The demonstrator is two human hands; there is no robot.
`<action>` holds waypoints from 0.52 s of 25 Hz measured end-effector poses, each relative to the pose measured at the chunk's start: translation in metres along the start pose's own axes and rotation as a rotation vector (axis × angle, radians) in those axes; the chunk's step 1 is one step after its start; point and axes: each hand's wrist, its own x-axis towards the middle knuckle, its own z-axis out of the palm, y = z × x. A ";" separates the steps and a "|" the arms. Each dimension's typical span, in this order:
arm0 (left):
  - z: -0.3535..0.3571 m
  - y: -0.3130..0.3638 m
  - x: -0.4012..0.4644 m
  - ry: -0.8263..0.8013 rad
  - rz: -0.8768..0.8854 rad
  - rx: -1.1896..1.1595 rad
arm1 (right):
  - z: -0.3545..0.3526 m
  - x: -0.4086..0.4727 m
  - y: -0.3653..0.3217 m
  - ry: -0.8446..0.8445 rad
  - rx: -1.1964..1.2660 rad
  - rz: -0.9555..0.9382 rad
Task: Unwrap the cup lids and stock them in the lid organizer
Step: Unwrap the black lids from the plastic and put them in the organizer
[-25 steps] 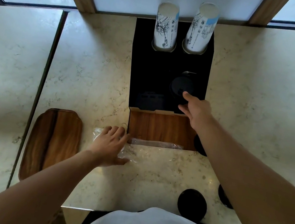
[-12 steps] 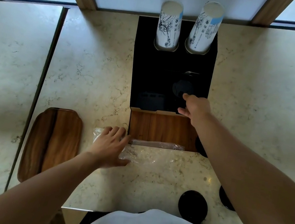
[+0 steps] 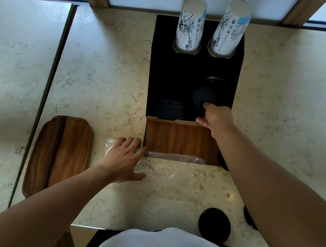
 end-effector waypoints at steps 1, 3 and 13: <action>0.000 0.000 0.000 -0.002 0.000 -0.002 | -0.001 0.000 -0.002 -0.005 -0.029 0.001; -0.001 0.000 0.000 -0.006 -0.003 -0.001 | -0.003 0.002 -0.004 -0.046 -0.052 -0.039; 0.000 0.000 0.001 0.009 0.004 -0.001 | -0.010 0.014 -0.005 -0.043 -0.043 -0.030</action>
